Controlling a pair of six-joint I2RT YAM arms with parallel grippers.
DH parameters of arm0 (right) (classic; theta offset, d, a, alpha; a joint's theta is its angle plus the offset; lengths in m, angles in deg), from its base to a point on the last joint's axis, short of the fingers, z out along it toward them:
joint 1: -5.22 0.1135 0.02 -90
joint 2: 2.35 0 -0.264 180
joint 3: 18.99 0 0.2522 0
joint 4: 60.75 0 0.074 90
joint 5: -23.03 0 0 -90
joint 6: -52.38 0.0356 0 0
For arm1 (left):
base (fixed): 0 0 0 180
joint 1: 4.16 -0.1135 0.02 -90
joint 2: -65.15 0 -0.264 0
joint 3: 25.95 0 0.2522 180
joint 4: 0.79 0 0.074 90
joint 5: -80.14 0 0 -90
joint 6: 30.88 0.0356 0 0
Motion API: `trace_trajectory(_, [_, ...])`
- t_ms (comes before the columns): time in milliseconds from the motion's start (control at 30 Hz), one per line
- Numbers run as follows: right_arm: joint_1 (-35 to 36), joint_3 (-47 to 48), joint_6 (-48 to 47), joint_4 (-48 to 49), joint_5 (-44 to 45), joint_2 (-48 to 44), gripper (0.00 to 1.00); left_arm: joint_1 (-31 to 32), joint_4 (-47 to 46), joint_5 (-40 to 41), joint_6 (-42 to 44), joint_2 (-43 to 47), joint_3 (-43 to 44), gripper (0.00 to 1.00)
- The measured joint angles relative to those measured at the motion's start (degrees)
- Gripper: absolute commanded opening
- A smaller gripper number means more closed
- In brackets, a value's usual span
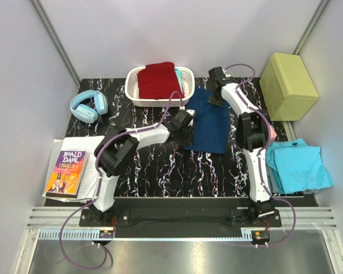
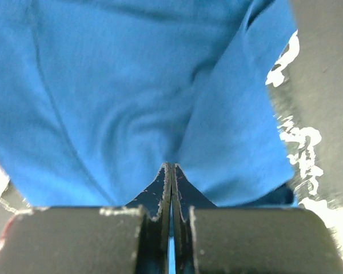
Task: Fold and stack the t-shirts
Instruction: Fold the folded rectangular tshirt in 1/3 of the way
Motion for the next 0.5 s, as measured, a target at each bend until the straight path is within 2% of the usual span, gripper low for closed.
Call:
trace_trajectory(100, [-0.83,0.76,-0.28,-0.50,-0.04,0.61,0.00,0.37,0.02,0.17,0.00,1.01,-1.38,0.34])
trace_trajectory(133, [-0.98,0.76,-0.35,-0.72,0.00,0.61,0.00,0.48,-0.15,0.26,-0.02,1.40,-1.92,0.41])
trace_trajectory(267, [-0.63,-1.07,-0.68,-0.31,0.09,-1.25,0.05,1.22,-1.07,1.77,0.07,5.31,-6.91,0.54])
trace_trajectory(333, [-0.07,-4.28,-0.87,-0.20,0.13,-4.39,0.07,1.57,-0.85,2.78,0.15,8.26,-10.25,0.64])
trace_trajectory(500, [2.69,-15.17,-0.66,2.03,-0.13,-19.61,0.08,2.12,2.16,5.62,0.22,14.29,-14.56,0.68])
